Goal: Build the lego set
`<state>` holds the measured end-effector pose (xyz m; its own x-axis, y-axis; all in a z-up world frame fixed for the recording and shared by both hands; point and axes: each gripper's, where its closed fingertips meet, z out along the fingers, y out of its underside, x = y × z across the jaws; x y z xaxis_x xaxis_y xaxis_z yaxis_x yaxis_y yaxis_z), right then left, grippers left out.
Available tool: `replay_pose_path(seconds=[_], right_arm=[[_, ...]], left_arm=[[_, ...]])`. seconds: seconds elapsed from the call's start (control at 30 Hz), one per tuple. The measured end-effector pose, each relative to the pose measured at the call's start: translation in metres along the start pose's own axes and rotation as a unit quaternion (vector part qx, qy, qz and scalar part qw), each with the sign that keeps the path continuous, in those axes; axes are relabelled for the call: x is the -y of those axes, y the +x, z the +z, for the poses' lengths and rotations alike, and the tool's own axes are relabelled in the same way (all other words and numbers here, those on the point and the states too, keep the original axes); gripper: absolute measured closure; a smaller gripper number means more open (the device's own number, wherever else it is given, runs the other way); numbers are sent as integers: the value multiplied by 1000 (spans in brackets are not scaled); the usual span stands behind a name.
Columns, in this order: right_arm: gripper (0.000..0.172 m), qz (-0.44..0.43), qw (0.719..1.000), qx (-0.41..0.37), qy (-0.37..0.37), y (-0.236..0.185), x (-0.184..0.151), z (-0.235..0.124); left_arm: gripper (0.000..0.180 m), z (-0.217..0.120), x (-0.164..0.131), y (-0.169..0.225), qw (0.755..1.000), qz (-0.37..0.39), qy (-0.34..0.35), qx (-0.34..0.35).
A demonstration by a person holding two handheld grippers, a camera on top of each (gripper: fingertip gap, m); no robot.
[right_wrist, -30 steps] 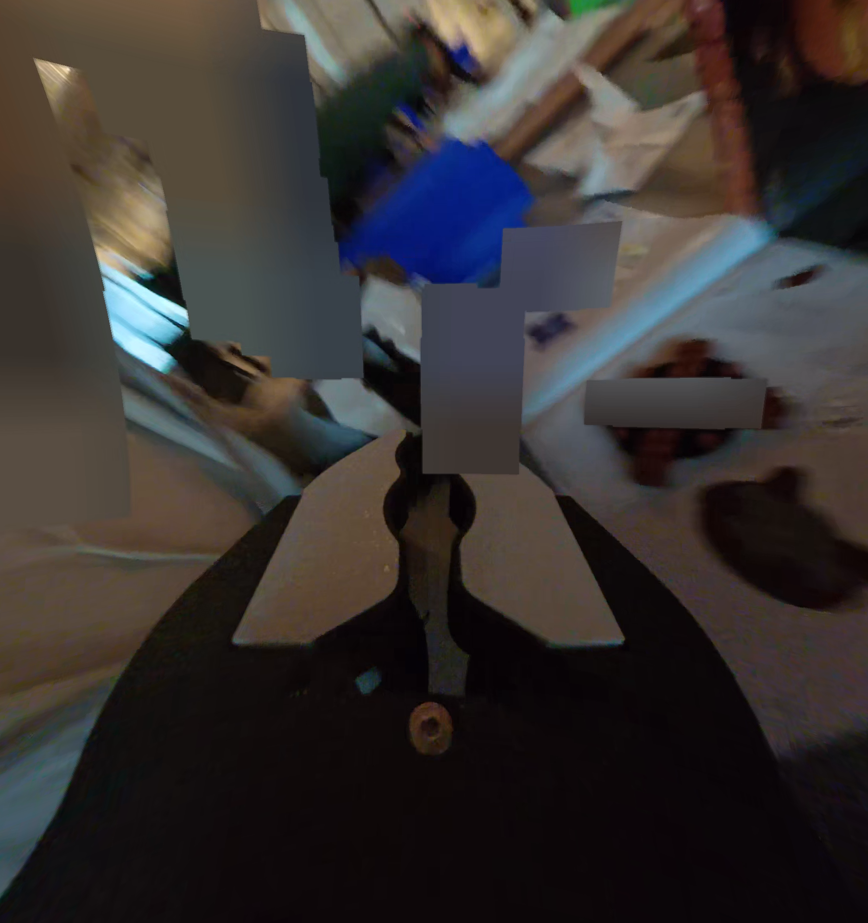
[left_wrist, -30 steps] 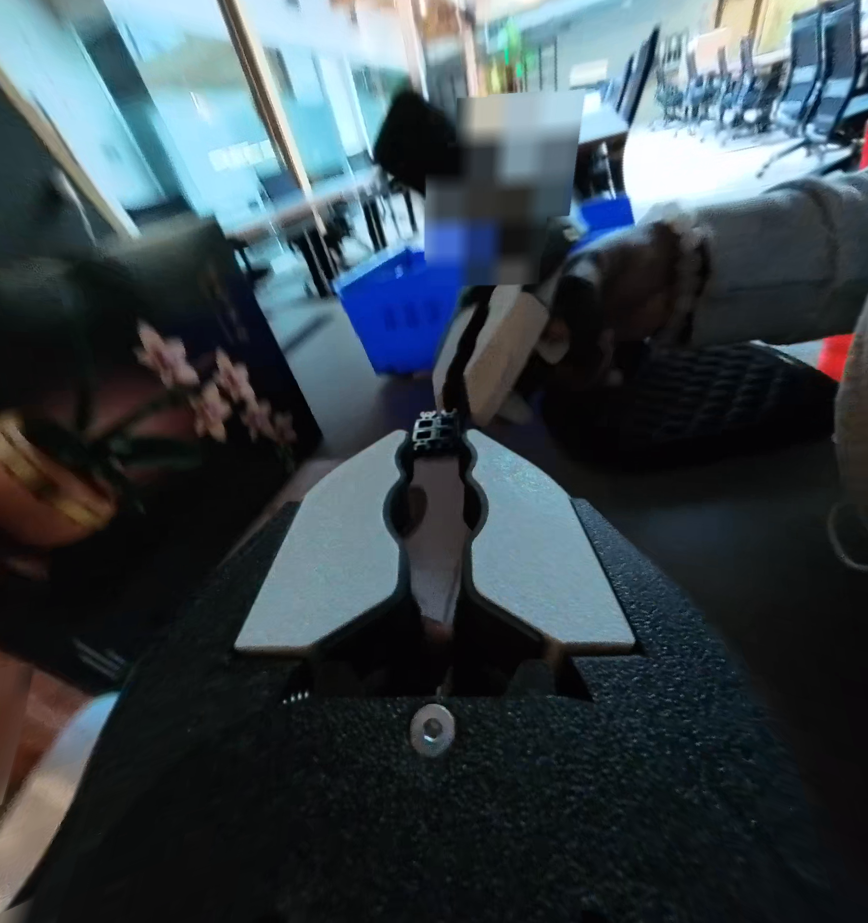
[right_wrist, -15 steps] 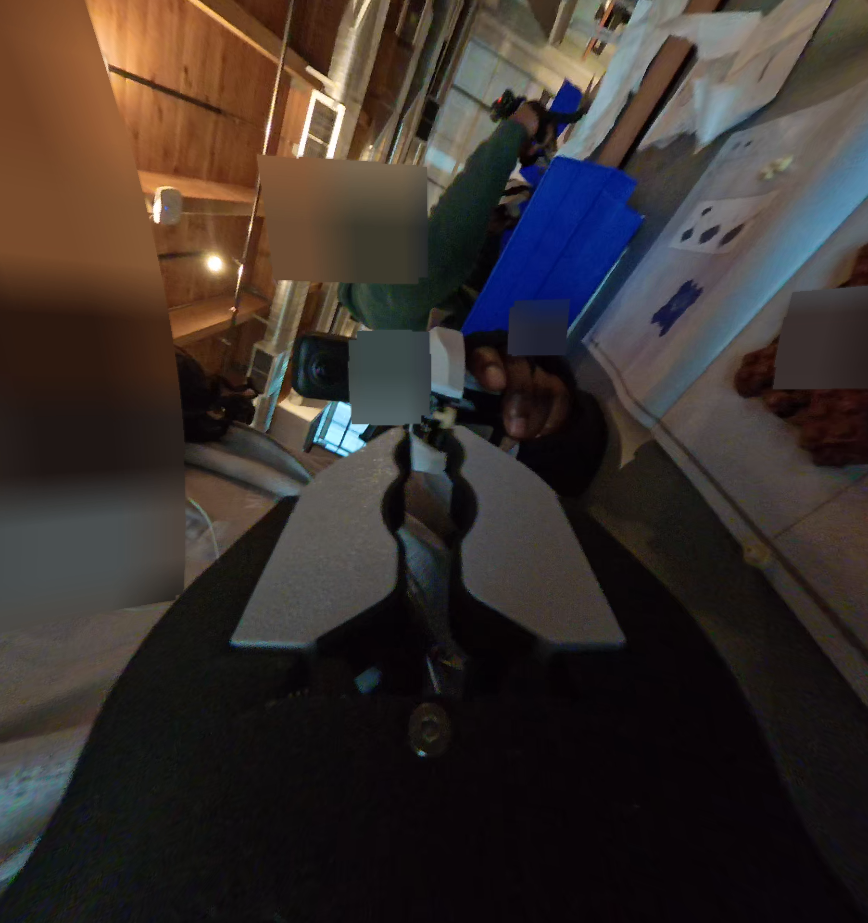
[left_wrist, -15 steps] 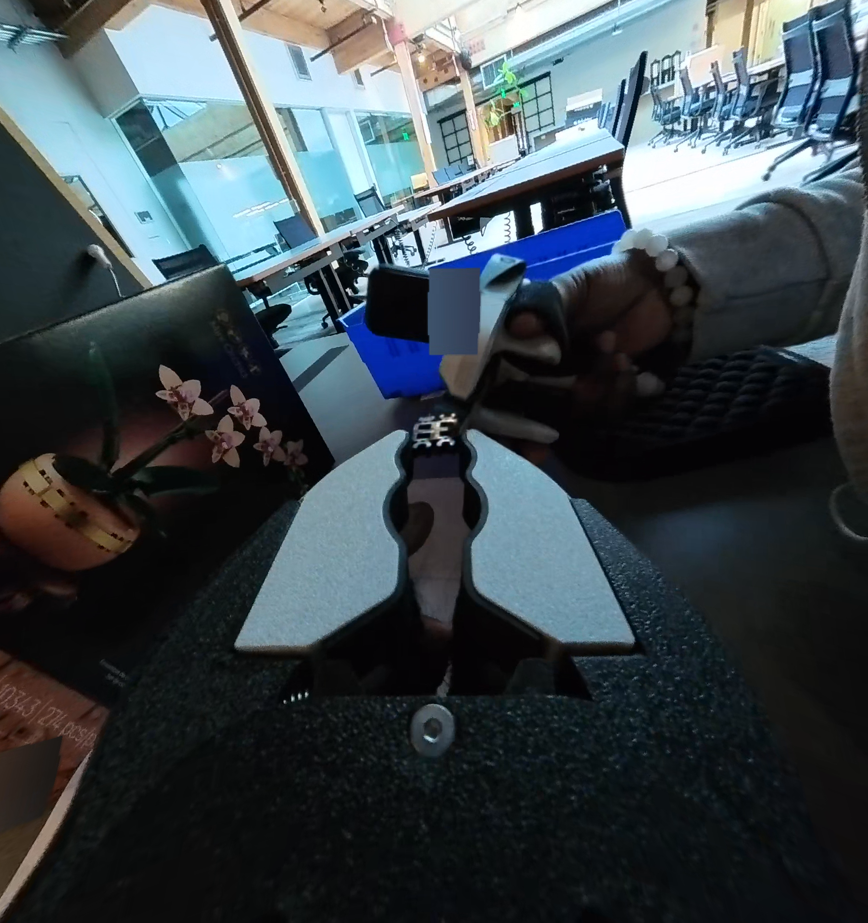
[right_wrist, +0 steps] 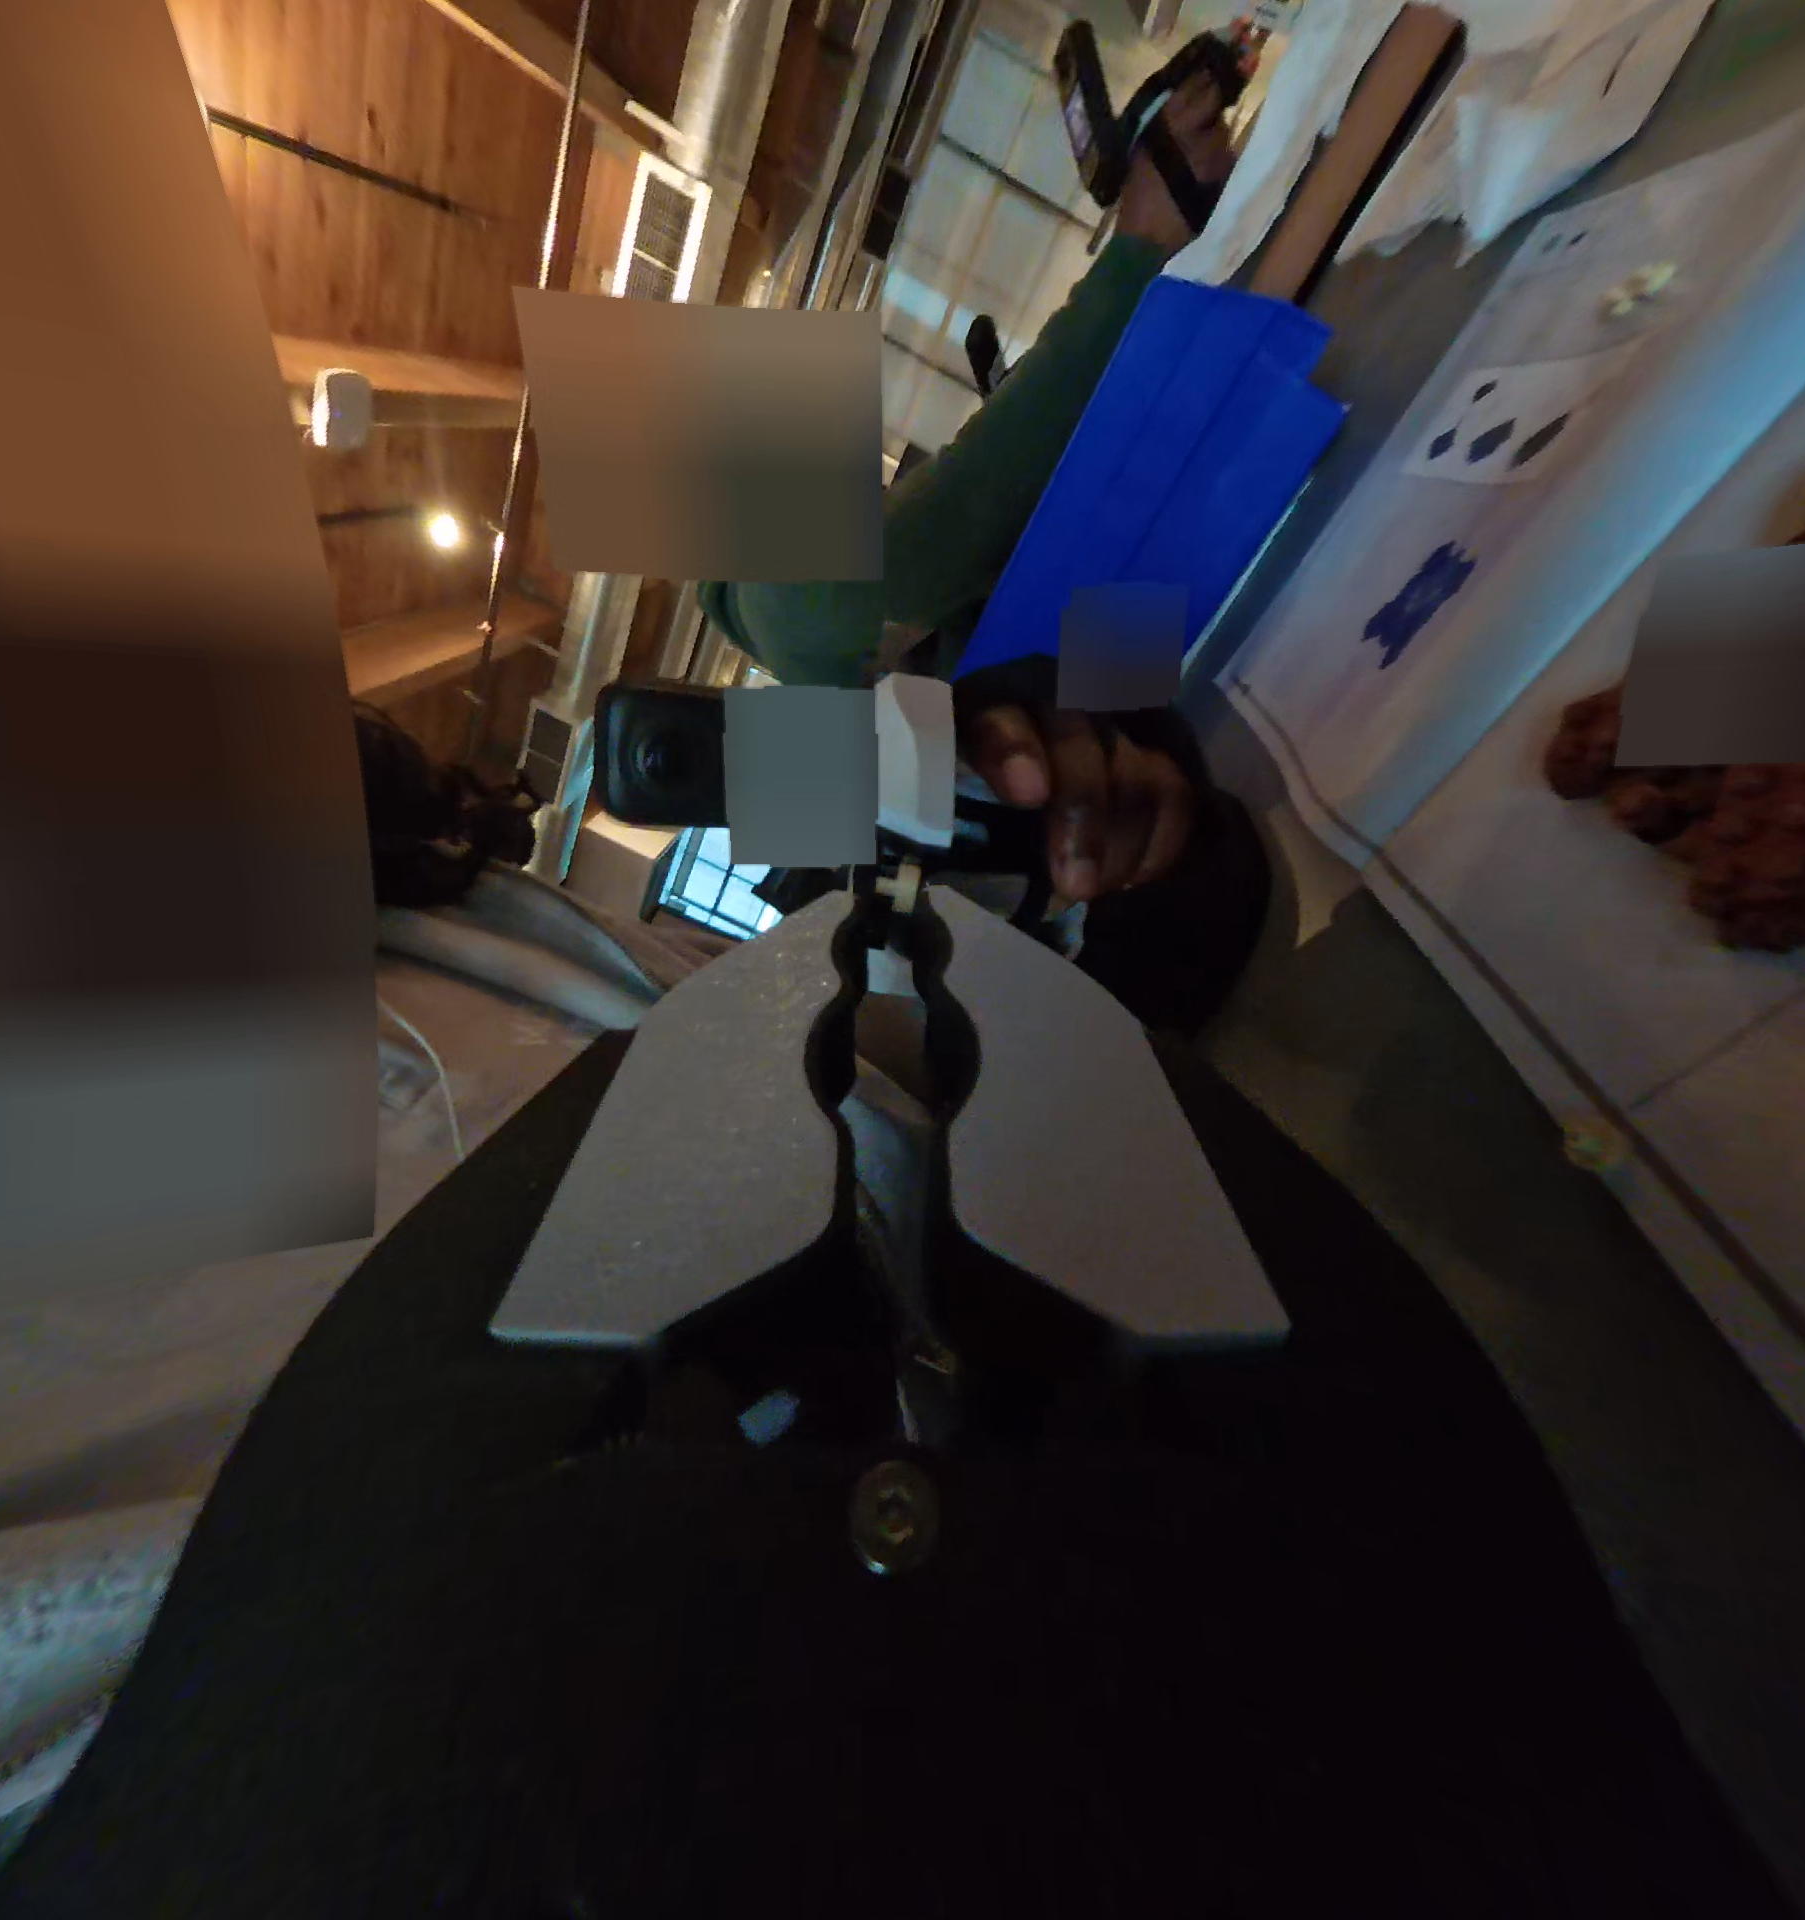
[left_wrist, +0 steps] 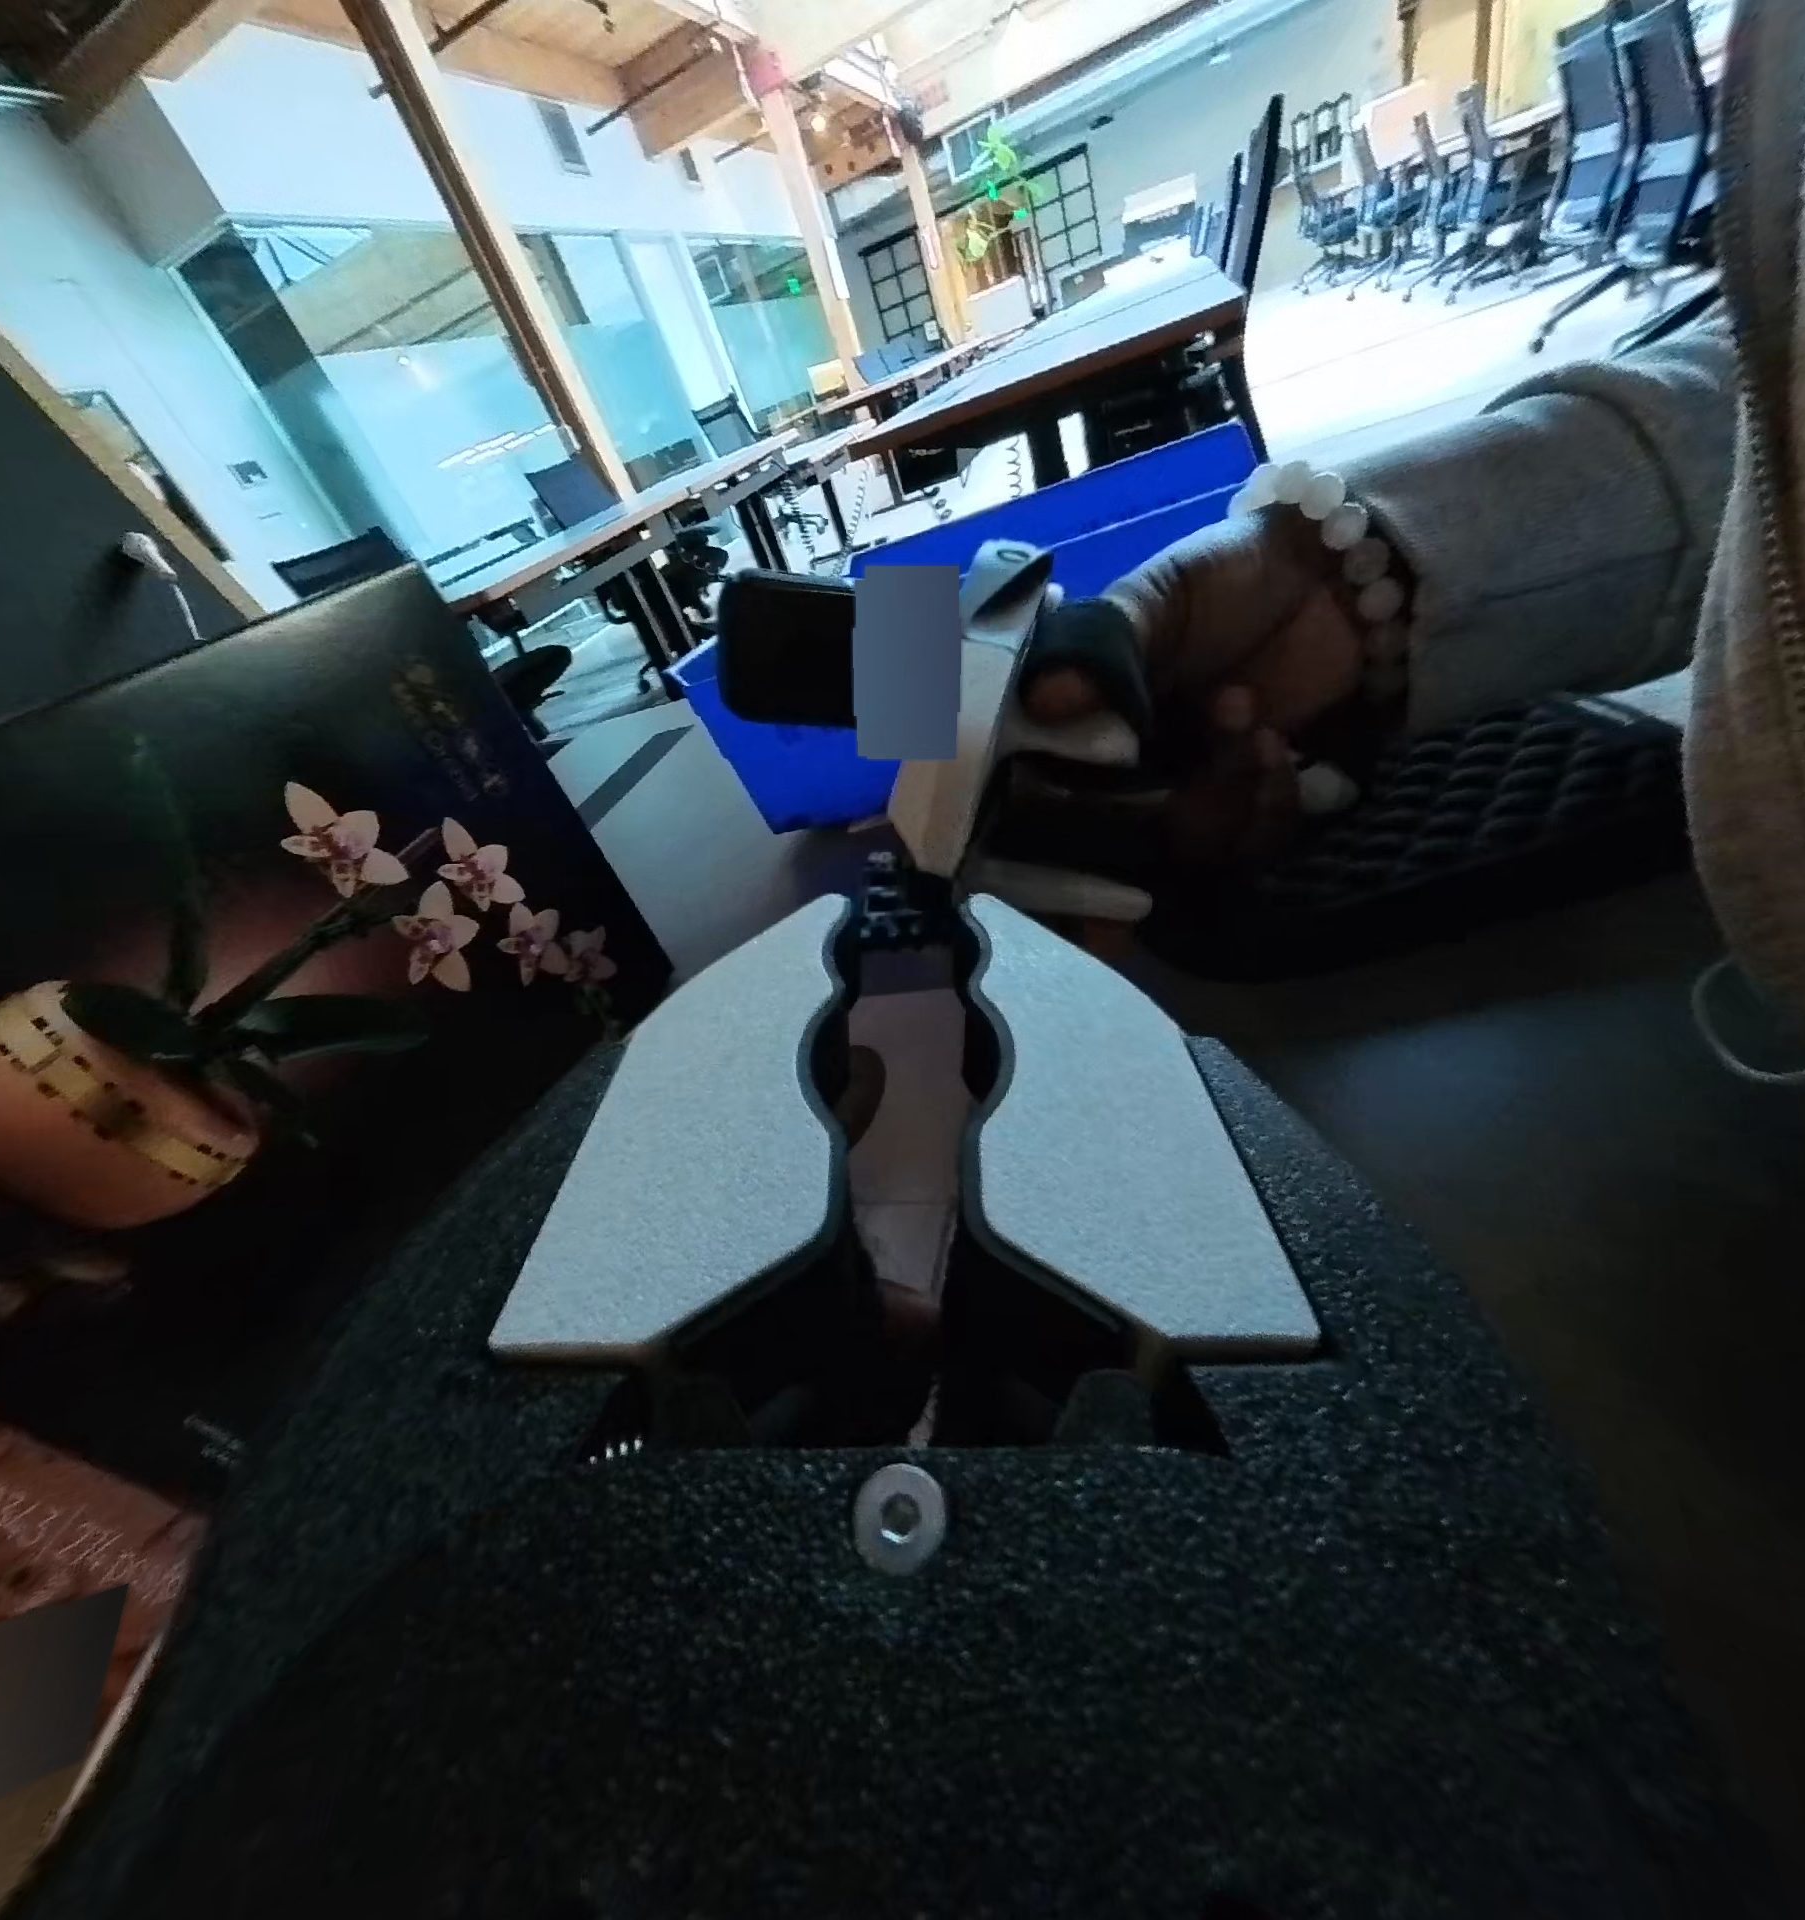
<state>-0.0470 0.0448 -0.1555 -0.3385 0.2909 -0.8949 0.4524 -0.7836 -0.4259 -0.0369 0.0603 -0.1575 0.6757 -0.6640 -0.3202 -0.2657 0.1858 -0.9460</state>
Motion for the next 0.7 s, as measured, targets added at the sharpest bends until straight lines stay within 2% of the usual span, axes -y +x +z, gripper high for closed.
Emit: replay_pose_path(seconds=[0.07, 0.13, 0.23, 0.37, 0.47, 0.7], right_arm=[[168, 2, 1000, -5, 13, 2, 3, -3], [168, 5, 999, -21, 28, 8, 7, -10], [168, 17, 998, -48, 32, 18, 8, -18], [167, 27, 998, -52, 25, 22, 4, -18], [168, 29, 998, -55, 27, 24, 4, -18], [168, 40, 996, -76, 34, 35, 2, -23]], left_arm=[[162, 0, -3, -1, 1000, 3, -13, 3], [152, -3, -5, -8, 999, 8, -27, 18], [156, -4, -7, -10, 999, 14, -49, 1], [153, 7, -19, -6, 992, 51, -112, -36], [155, 14, -27, 1, 988, 44, -134, -67], [161, 17, -34, 0, 986, 49, -151, -58]])
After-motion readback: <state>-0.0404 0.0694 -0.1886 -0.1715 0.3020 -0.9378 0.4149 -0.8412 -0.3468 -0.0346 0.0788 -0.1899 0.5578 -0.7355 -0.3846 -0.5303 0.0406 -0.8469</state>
